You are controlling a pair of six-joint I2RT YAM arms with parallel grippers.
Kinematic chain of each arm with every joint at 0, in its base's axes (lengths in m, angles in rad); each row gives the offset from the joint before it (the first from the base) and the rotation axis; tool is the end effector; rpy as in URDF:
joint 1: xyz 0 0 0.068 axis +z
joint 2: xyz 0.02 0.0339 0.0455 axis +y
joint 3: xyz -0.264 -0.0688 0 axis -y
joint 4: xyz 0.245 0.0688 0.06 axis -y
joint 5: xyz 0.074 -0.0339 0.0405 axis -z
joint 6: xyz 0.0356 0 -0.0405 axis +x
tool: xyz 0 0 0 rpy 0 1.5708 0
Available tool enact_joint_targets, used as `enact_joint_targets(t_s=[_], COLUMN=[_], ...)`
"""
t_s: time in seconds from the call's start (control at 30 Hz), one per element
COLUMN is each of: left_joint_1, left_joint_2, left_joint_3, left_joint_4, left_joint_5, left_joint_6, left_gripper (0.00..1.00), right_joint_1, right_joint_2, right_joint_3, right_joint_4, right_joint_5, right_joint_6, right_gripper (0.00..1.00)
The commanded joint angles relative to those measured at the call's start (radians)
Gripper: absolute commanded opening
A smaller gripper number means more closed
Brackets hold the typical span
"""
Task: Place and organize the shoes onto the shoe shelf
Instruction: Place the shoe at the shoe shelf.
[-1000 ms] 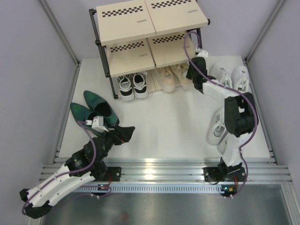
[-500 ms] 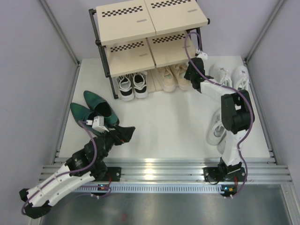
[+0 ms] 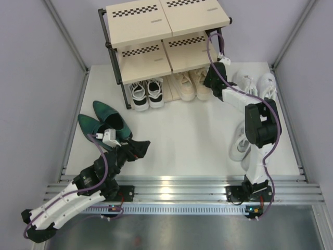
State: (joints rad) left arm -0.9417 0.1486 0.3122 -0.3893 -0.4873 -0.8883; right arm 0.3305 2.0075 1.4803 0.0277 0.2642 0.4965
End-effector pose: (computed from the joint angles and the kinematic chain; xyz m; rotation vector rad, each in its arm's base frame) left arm 0.0686 -0.0659 0.2281 -0.3118 1.8304 -0.8736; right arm 0.4464 0.1433 0.2294 0.3317 2.0332 0.2399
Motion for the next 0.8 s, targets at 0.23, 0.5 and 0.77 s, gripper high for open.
enact_joint_targets(t_s=[0.23,0.5,0.77], left_joint_1=[0.000,0.000,0.000], left_joint_2=[-0.001,-0.015,-0.035], left_joint_3=[0.039,0.047,0.050], left_joint_4=[0.021,0.021,0.017], left_joint_5=[0.029,0.052,0.076], left_joint_6=[0.002,0.009,0.026], left_gripper=[0.98,0.98,0.98], right_joint_1=[-0.018,-0.025,-0.045], right_joint_2=[-0.133,-0.286,-0.355], right_joint_3=[-0.090,-0.224,-0.313], right_joint_4=[0.189,0.224,0.163], right_joint_5=[-0.092,-0.132,-0.473], right_joint_6=[-0.068,-0.164,-0.456], right_gripper=[0.59,0.73,0.88])
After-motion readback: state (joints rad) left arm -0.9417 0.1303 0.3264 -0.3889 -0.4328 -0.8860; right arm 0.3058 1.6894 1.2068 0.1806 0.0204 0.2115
